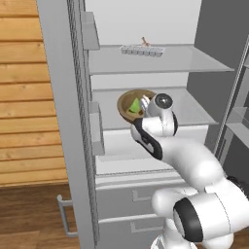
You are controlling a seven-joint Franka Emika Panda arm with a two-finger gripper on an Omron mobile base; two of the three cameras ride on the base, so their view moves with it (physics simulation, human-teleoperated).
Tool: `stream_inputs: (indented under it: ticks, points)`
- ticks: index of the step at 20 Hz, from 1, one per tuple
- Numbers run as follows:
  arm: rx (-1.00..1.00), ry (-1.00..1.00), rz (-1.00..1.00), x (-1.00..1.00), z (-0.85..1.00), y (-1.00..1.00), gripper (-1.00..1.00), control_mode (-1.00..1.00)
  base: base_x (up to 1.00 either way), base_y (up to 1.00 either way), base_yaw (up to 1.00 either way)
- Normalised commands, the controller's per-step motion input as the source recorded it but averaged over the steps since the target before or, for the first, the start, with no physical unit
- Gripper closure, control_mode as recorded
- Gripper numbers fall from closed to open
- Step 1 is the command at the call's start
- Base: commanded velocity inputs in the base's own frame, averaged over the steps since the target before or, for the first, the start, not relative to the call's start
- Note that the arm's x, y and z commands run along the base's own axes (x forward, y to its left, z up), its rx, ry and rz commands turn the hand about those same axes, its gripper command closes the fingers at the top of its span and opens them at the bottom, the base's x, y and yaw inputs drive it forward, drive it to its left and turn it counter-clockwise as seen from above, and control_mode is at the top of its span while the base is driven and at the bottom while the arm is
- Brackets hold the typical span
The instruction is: Pick the chicken drumstick and lemon wedge from their plates and place them in the bowl. Then put the bowl in the fridge.
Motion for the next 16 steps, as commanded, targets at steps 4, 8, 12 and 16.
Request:
stream_inputs:
  ticks: [4, 8, 12, 16]
  points:
    - [-0.07, 0.0, 0.01, 0.53, -0.42, 0.0, 1.0, -1.0, 0.0, 0.0, 0.0]
    - [-0.06, 0.0, 0.02, 0.72, -0.09, 0.0, 1.0, -1.0, 0.0, 0.0, 0.0]
    - [-0.06, 0.0, 0.02, 0.57, -0.04, 0.0, 1.0, -1.0, 0.0, 0.0, 0.0]
    - [-0.06, 0.0, 0.03, 0.32, -0.04, 0.0, 1.0, -1.0, 0.0, 0.0, 0.0]
